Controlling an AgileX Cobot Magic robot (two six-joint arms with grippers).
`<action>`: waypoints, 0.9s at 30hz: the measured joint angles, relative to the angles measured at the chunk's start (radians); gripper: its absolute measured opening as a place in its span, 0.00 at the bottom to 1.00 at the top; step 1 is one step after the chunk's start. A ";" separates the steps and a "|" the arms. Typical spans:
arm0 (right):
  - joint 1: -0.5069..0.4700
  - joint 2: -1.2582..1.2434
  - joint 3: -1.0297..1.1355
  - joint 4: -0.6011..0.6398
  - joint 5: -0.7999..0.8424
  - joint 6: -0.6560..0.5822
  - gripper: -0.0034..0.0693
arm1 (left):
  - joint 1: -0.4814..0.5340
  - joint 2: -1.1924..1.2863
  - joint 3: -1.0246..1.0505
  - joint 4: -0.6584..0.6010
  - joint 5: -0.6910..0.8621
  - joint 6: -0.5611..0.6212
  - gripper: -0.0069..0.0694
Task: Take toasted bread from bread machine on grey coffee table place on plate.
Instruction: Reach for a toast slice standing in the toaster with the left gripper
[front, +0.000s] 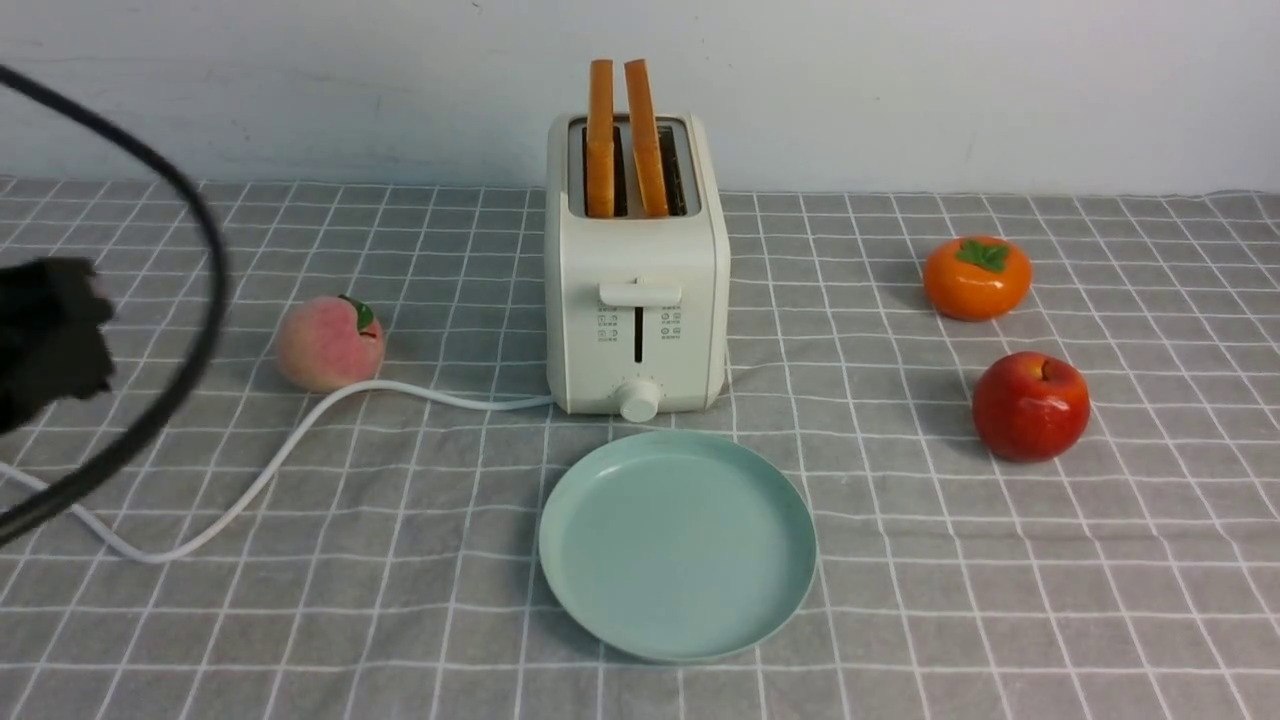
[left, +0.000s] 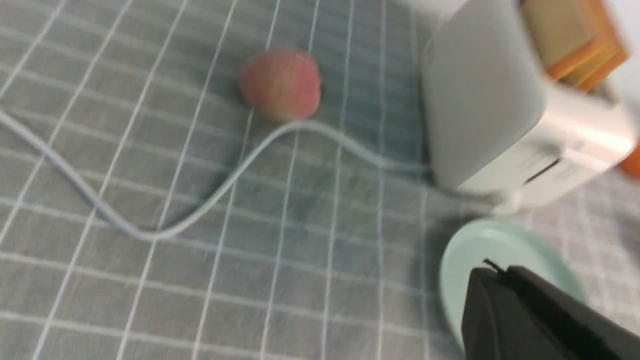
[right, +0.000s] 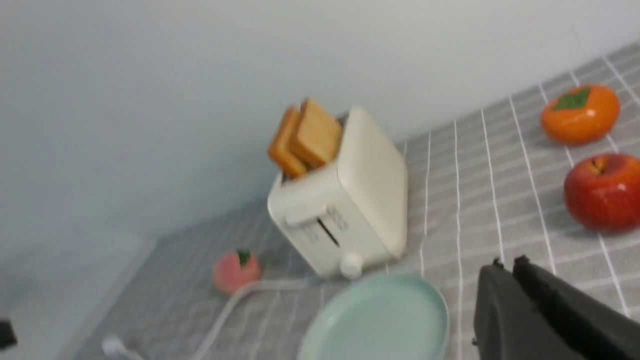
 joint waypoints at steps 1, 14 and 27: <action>0.000 0.087 -0.076 -0.058 0.091 -0.006 0.03 | 0.000 0.088 -0.034 -0.038 0.041 0.051 0.07; 0.000 0.494 -0.279 -0.287 0.444 -0.011 0.05 | -0.172 0.560 -0.510 -0.164 0.075 0.248 0.07; 0.000 0.493 -0.280 -0.280 0.425 -0.011 0.05 | -0.180 0.989 -1.034 -0.192 0.030 0.267 0.41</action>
